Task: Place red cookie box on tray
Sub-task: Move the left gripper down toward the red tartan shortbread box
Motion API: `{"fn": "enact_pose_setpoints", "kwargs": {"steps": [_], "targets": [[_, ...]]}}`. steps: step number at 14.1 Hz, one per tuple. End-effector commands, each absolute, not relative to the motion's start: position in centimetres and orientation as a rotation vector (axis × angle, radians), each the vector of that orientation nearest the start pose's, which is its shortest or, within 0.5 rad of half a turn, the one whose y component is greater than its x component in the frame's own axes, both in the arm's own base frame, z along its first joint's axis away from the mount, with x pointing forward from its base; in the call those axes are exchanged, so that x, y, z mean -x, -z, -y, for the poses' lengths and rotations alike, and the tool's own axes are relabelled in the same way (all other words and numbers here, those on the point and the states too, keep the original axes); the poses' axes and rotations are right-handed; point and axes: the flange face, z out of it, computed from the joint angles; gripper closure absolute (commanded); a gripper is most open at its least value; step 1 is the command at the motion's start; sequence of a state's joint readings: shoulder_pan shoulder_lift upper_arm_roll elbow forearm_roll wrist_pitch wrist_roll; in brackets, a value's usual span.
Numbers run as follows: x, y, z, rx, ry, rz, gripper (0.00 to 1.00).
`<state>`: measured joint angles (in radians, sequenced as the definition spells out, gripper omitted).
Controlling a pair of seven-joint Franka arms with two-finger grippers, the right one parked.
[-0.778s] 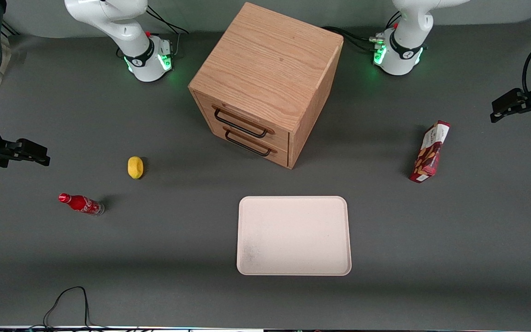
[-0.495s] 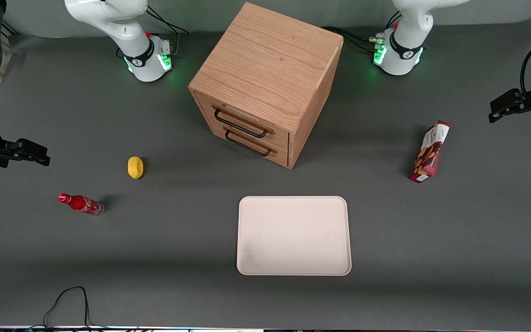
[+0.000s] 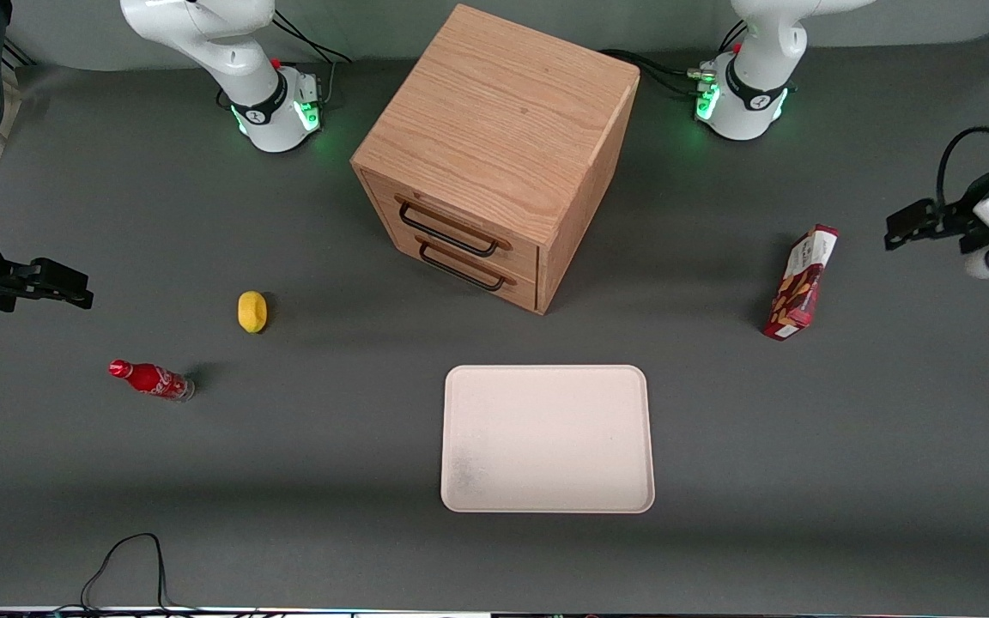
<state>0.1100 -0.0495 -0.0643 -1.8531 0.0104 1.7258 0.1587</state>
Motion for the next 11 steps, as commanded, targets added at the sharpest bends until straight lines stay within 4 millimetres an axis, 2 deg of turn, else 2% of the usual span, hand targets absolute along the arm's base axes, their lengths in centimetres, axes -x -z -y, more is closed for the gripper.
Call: {"fn": "enact_pose_setpoints", "kwargs": {"steps": [1,6,11], "targets": [[-53.4,-49.5,-2.4,3.107,-0.125,-0.335,0.00],[-51.7,-40.1,-2.6,3.094,-0.071,-0.435,0.00],[-49.8,-32.4,-2.3,3.084,-0.046,-0.520,0.00]]}}
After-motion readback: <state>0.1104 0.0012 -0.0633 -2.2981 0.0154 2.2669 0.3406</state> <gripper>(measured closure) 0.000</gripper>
